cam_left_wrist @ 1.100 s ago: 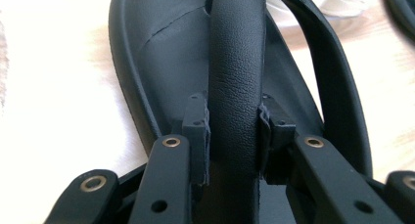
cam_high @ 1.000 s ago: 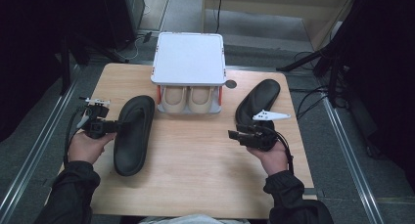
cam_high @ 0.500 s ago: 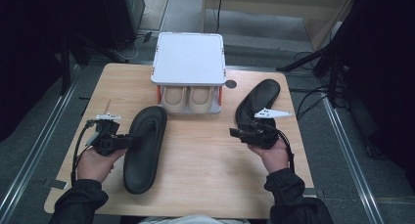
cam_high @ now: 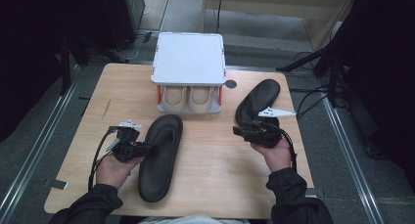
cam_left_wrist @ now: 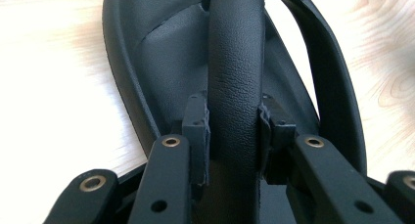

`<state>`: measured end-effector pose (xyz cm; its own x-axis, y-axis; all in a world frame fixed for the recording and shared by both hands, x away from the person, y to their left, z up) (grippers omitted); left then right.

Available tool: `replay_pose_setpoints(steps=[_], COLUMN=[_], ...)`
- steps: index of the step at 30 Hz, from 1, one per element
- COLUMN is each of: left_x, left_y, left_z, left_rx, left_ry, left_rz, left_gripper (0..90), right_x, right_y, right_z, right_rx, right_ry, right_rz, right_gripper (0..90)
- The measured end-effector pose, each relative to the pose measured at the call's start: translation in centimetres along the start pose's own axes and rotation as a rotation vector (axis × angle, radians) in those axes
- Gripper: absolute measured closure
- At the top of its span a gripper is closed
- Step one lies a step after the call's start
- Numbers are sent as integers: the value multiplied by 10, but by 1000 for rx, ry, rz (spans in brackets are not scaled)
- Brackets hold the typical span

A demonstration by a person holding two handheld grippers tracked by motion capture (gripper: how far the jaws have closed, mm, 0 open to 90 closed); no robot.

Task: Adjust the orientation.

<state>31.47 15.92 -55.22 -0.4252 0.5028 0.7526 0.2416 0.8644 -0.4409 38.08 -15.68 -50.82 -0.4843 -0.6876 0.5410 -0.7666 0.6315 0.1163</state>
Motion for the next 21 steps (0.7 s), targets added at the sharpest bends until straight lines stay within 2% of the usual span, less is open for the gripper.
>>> replay_pose_setpoints(steps=[2, 9, 13, 18, 21], left_x=[-6, -21, -26, -21, -15], left_y=[-2, -1, -2, -6, -6], left_z=[1, -2, -5, -10, -13], left_rx=[1, 3, 8, 2, -15], left_ry=[9, 9, 5, -19, -28], left_rz=[10, -30, -10, 22, 18], left_gripper=[705, 702, 679, 600, 565], right_x=[4, 13, 21, 25, 25], right_y=[-2, -13, -21, -32, -39], right_z=[0, 2, 2, 7, 10], right_rx=[-15, -31, -40, -47, -45], right_ry=[-8, -24, -29, -13, -3], right_rz=[6, 34, 54, 82, 97], right_gripper=[520, 521, 527, 533, 549])
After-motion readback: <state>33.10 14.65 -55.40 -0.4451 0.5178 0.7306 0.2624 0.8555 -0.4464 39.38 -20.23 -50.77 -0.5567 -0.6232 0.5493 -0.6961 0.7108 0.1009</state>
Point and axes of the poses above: each handheld gripper's, and its own axes: x roughly backward along the jaws, z roughly out of its underside, y roughly to its left, the point moved 8 cm from there along -x, roughly forward along the jaws, and after that the axes turned 12 degrees about x, right-handed, at the moved point
